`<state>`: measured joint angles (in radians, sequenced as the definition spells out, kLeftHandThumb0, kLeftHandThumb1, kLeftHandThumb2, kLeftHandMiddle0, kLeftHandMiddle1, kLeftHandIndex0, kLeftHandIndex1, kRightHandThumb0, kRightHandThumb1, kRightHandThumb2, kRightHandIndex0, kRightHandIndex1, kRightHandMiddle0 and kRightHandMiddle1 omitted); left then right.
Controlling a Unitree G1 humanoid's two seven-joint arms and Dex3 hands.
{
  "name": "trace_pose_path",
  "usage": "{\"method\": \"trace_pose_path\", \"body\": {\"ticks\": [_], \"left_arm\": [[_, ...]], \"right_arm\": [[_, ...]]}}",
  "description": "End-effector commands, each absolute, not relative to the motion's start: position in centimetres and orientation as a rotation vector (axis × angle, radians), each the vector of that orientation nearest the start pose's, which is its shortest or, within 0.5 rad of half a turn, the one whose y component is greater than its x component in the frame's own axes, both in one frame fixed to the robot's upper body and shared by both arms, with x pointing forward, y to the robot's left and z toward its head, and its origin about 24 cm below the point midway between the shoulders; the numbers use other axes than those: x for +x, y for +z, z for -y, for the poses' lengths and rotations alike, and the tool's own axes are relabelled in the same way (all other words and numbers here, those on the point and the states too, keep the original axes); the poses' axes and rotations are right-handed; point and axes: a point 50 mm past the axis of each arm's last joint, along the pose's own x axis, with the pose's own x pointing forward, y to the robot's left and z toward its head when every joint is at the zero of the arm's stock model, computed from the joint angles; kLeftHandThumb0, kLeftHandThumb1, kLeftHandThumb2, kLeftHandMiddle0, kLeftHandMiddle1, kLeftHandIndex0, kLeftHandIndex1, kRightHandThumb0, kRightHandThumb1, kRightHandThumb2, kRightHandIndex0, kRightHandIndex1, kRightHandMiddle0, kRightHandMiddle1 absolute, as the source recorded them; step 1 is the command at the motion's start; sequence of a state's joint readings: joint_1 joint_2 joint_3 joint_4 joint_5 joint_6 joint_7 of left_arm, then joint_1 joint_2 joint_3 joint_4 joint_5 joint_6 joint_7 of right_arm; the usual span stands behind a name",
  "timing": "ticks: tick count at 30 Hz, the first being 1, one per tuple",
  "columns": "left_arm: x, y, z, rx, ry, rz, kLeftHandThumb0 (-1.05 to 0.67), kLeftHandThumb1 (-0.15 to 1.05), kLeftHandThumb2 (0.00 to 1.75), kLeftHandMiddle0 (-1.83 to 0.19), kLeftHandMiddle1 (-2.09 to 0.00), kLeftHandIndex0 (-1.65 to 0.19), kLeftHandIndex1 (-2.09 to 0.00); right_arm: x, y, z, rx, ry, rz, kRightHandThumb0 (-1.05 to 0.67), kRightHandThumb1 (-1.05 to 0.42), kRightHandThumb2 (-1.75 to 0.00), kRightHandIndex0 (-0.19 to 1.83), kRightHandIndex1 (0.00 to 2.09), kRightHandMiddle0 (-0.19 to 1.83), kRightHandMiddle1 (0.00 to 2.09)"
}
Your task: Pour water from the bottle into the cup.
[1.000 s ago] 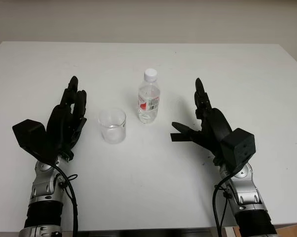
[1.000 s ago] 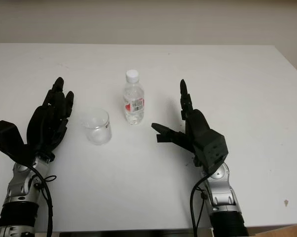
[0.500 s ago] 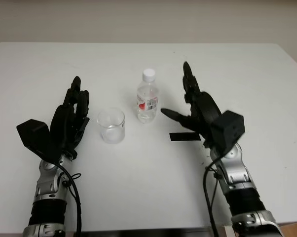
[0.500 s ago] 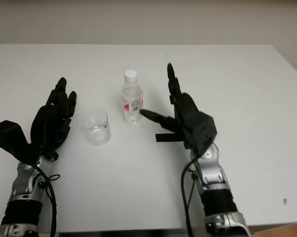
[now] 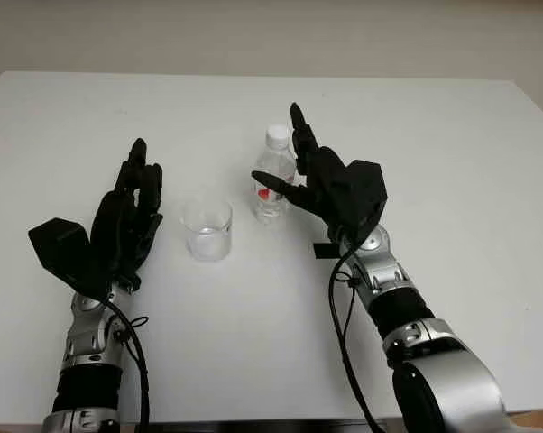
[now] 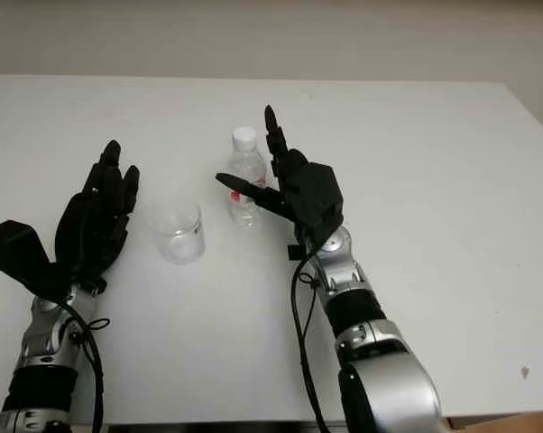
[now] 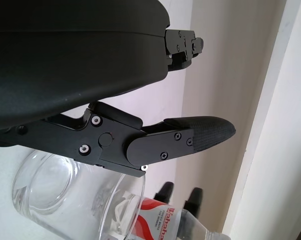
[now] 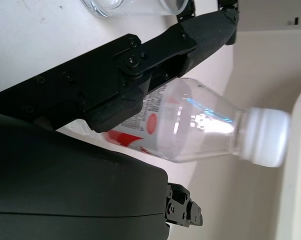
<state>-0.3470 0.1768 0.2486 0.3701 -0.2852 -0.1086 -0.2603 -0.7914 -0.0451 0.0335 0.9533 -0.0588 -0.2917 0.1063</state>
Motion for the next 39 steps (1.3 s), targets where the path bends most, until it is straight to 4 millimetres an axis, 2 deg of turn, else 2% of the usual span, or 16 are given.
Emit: {"method": "trace_pose_path", "body": {"ticks": [1, 11, 27, 30, 34, 36, 39], "left_arm": [[31.4, 7.7, -21.7, -0.169, -0.052, 0.164, -0.71, 1.05, 0.53, 0.05, -0.06, 0.04, -0.06], [31.2, 7.7, -21.8, -0.157, -0.048, 0.162, -0.71, 1.05, 0.54, 0.06, -0.05, 0.06, -0.05], [31.2, 7.5, -21.3, -0.160, -0.047, 0.159, -0.70, 1.05, 0.56, 0.06, -0.05, 0.06, -0.05], [31.2, 7.4, -21.2, -0.161, -0.045, 0.159, -0.70, 1.05, 0.56, 0.06, -0.05, 0.06, -0.05], [31.2, 7.3, -21.2, -0.157, -0.036, 0.158, -0.70, 1.05, 0.56, 0.05, -0.06, 0.05, -0.06], [31.2, 7.3, -21.1, -0.160, -0.037, 0.159, -0.70, 1.05, 0.56, 0.05, -0.05, 0.05, -0.05], [31.2, 7.3, -21.1, -0.164, -0.034, 0.159, -0.71, 1.05, 0.54, 0.05, -0.06, 0.05, -0.05]], "right_arm": [[38.2, 9.4, 8.8, -0.187, 0.306, 0.107, -1.01, -0.90, -0.05, -0.19, 0.00, -0.19, 0.00], [38.3, 8.0, 9.2, -0.236, 0.268, 0.039, -1.01, -0.91, -0.06, -0.19, 0.00, -0.19, 0.00], [38.2, 7.9, 8.4, -0.242, 0.327, 0.052, -0.97, -0.90, -0.05, -0.19, 0.00, -0.19, 0.00], [38.0, 8.1, 7.9, -0.163, 0.364, 0.064, -0.95, -0.88, -0.04, -0.19, 0.00, -0.19, 0.00], [37.9, 8.1, 7.4, -0.071, 0.377, 0.074, -0.82, -0.83, -0.04, -0.19, 0.00, -0.19, 0.00], [38.0, 8.2, 7.2, -0.096, 0.340, 0.079, -0.72, -0.82, -0.04, -0.09, 0.05, -0.13, 0.04], [38.1, 8.4, 7.0, -0.134, 0.287, 0.087, -0.59, -0.82, -0.05, 0.19, 0.20, 0.18, 0.21]]}}
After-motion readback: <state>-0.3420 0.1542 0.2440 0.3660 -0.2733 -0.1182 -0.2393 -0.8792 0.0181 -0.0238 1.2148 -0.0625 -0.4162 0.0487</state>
